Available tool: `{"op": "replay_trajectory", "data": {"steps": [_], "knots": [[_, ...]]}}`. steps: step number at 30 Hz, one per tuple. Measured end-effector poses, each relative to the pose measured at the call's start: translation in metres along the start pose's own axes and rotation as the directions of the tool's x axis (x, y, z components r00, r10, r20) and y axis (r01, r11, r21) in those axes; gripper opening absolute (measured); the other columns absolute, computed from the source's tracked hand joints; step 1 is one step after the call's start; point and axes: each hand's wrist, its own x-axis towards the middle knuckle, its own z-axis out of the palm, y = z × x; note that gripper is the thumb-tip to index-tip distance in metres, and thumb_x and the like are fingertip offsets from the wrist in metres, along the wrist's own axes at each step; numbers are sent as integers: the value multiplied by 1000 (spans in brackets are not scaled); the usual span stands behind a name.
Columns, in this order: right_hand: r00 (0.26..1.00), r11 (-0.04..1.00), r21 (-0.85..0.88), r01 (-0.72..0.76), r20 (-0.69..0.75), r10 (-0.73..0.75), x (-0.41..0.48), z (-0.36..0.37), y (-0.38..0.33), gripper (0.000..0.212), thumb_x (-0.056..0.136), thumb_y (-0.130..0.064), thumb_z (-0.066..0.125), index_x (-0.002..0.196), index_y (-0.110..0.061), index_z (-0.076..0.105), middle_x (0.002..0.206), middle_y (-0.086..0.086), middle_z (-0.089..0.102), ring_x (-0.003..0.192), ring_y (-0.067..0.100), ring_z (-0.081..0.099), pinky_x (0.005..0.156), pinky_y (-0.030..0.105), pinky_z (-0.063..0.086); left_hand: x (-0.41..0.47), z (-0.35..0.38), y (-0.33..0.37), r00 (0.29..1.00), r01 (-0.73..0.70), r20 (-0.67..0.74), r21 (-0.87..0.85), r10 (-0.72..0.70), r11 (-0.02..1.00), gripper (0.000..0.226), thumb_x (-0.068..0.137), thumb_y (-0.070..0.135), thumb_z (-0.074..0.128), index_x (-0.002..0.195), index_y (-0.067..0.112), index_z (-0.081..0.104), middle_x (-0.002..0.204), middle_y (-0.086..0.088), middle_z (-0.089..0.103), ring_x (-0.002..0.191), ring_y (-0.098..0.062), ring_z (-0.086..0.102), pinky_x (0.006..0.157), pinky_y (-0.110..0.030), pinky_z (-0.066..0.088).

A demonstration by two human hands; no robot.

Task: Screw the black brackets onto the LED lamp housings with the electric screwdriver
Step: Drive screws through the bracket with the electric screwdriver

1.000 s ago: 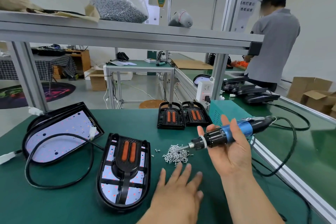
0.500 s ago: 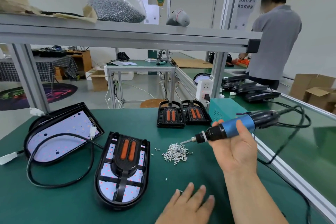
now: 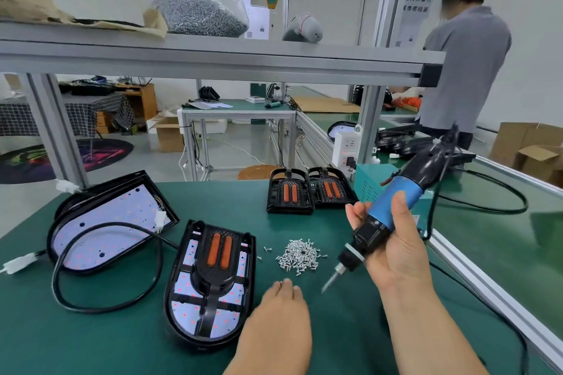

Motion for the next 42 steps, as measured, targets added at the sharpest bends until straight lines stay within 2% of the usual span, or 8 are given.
{"op": "replay_trajectory", "data": {"steps": [4,9,22,28,31,37,40,42], "knots": [[999,997,75,-32,-36,34,-2,1,-2,35,75,-36,73,99,-14,61,70,5,60,65,18,66,85,48,59,-3,-1,1,999,-6,-52,57,9,998,46,97,6,21,135,8,48,144,-8,45,133,-24,35,105,-35,40],[987,993,102,-58,-143,72,-3,0,-2,21,74,-32,78,88,-20,67,67,1,57,62,15,62,84,50,58,0,-6,-1,996,20,-85,61,-15,998,31,97,6,36,117,11,60,112,-8,48,118,-25,44,88,-37,43],[962,992,116,-54,-261,83,1,-9,-1,18,86,-29,73,92,-18,59,66,-2,57,56,13,57,72,36,54,-19,-13,12,981,4,-194,61,8,998,32,87,-5,41,107,6,63,111,-10,54,108,-27,53,60,-34,40],[973,987,141,-73,-209,101,-2,-6,-2,13,84,-36,68,86,-23,67,68,1,56,60,17,56,79,38,53,-16,-22,11,997,29,-70,69,-24,997,34,95,-1,32,124,6,46,129,-13,46,121,-30,45,92,-40,43],[963,991,98,-87,-245,109,-5,-2,0,19,85,-29,71,69,-20,72,67,0,59,59,16,62,86,44,53,-16,-20,10,996,32,-90,60,-26,998,34,94,-1,31,124,9,44,128,-12,44,121,-28,44,92,-39,42],[967,986,144,-79,-229,111,-4,1,-1,14,87,-25,71,95,-22,59,66,0,59,60,16,66,76,47,55,-13,-30,-12,945,2,-318,-214,-71,977,22,97,10,40,106,27,51,102,3,43,91,-17,44,76,-28,32],[966,983,170,-62,-237,102,-4,1,-3,19,85,-26,72,98,-24,59,64,-2,54,54,15,57,76,41,55,-11,-37,-22,911,-51,-339,-660,-237,749,17,98,17,56,84,26,59,81,8,63,71,-4,57,66,-15,42],[968,979,195,-57,-231,103,-6,3,-4,17,83,-26,73,91,-21,59,64,-2,54,53,15,56,74,38,55,-10,-39,-25,927,-78,-167,-962,-336,263,15,93,7,65,84,17,69,70,2,70,61,-1,63,62,-14,50]]}}
